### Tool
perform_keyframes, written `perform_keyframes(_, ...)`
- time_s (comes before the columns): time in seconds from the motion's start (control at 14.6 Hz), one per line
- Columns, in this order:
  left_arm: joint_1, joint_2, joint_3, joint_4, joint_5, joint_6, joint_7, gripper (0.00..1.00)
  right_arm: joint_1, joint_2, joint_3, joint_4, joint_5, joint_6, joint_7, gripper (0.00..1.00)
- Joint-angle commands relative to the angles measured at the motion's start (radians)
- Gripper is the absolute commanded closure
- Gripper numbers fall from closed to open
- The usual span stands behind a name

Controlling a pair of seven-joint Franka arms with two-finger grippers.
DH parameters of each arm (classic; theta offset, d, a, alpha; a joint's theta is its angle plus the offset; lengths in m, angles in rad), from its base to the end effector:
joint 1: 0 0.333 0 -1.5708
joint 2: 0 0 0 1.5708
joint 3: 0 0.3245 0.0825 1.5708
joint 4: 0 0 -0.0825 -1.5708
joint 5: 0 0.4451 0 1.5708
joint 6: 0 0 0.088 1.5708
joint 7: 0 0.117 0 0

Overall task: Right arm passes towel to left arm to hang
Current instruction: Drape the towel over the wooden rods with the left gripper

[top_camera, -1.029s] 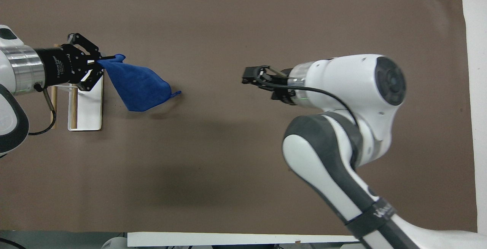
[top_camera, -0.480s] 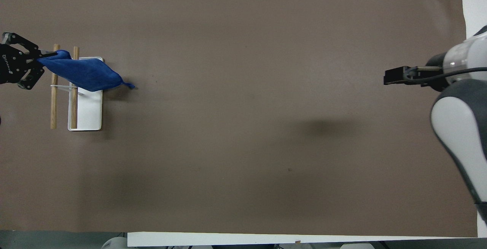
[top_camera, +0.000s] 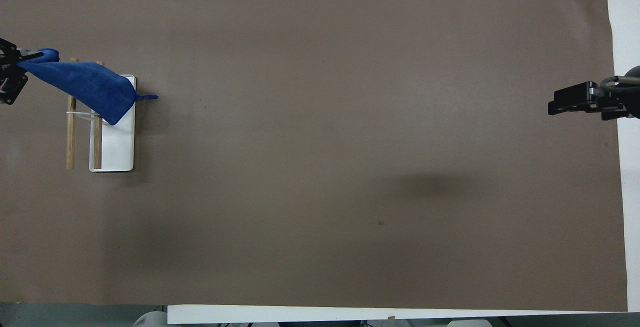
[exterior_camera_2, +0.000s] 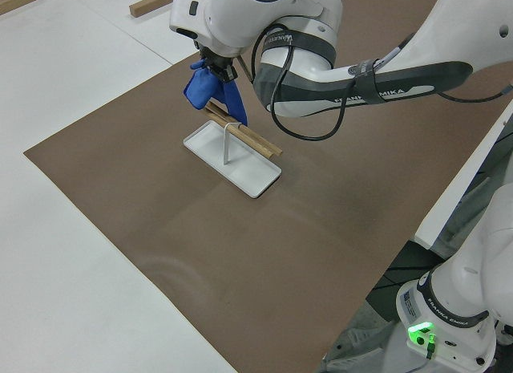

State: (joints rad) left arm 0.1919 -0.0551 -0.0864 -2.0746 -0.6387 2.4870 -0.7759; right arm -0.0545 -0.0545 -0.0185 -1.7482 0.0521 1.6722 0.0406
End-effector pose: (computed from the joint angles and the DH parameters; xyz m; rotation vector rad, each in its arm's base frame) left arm 0.6294 0.0652 0.4781 1.9947 1.5205 0.3414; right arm 0.6008 -0.0385 0.5701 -3.0828 0.1843 0.0319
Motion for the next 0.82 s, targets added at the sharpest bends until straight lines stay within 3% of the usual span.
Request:
perform_keyframes(0.0, 0.046, 0.024, -0.004, 0.024, -0.001, 0.016, 0.069, 0.99, -0.011, 0.057, 0.009, 0.025, -0.023, -0.008, 0.035, 0.0)
perform_keyframes(0.21, 0.07, 0.031, -0.004, 0.011, -0.001, 0.052, 0.119, 0.99, -0.022, 0.073, 0.014, 0.041, -0.028, -0.008, 0.035, 0.0)
perform_keyframes(0.48, 0.092, 0.037, -0.003, 0.001, 0.005, 0.055, 0.159, 0.99, -0.024, 0.076, 0.064, 0.053, -0.187, -0.015, -0.037, 0.0)
perform_keyframes(0.75, 0.119, 0.008, -0.001, -0.084, 0.01, 0.056, 0.233, 0.98, -0.024, 0.076, 0.061, 0.053, -0.184, -0.019, -0.035, 0.0)
